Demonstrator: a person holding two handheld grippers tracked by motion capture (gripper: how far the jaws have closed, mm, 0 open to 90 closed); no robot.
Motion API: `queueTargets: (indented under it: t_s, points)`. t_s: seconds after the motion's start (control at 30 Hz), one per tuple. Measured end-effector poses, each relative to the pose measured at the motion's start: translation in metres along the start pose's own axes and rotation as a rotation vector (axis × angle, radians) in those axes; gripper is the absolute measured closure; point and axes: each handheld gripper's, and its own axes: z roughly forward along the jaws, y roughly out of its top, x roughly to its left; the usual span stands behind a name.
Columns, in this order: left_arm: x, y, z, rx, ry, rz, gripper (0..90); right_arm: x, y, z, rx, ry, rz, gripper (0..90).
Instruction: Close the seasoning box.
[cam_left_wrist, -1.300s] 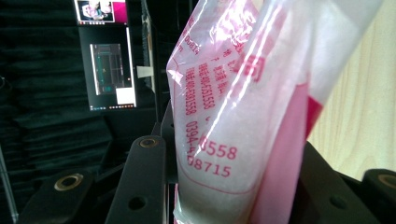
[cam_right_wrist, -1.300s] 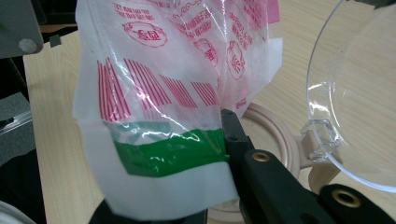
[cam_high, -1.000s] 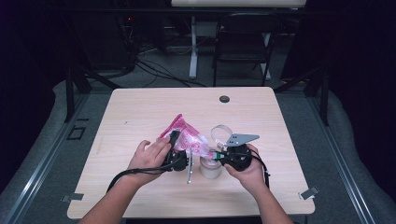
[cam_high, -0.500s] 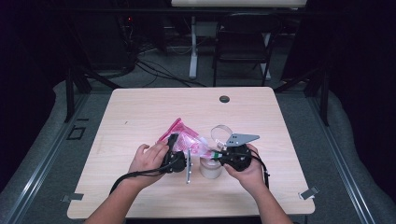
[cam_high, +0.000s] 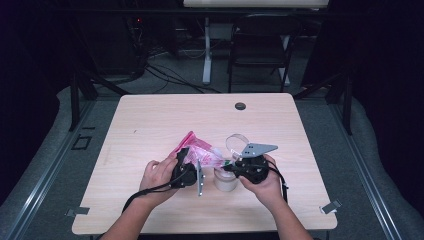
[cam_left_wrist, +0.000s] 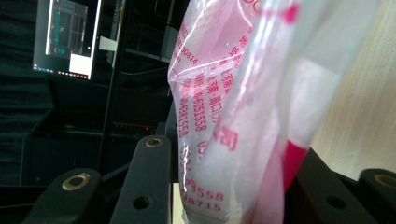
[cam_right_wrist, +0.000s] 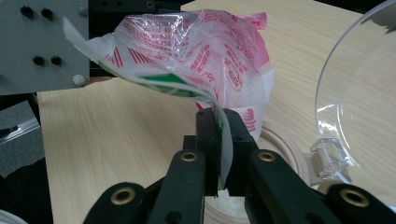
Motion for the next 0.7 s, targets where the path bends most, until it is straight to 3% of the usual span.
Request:
queueTargets:
  t_s: [0.13,0.2,0.27,0.6,0.7]
  points:
    - [-0.003,-0.001,0.001,0.005,-0.010,-0.016,69.8,0.001,0.000,0.001,0.004,0.000,-0.003,85.8]
    - [-0.002,-0.001,0.000,0.028,-0.011,0.000,70.0,0.001,0.000,0.001,0.001,-0.001,-0.002,85.2]
    - [-0.004,-0.003,0.001,0.008,-0.022,-0.040,70.4,0.001,0.001,0.000,0.001,0.002,-0.004,84.3]
    - [-0.009,-0.008,0.004,0.013,-0.060,-0.086,71.0,0.002,0.001,0.001,-0.009,0.007,0.000,73.0]
    - [-0.011,-0.011,0.005,0.010,-0.094,-0.132,71.3,0.002,0.001,0.001,-0.010,0.003,0.003,68.3]
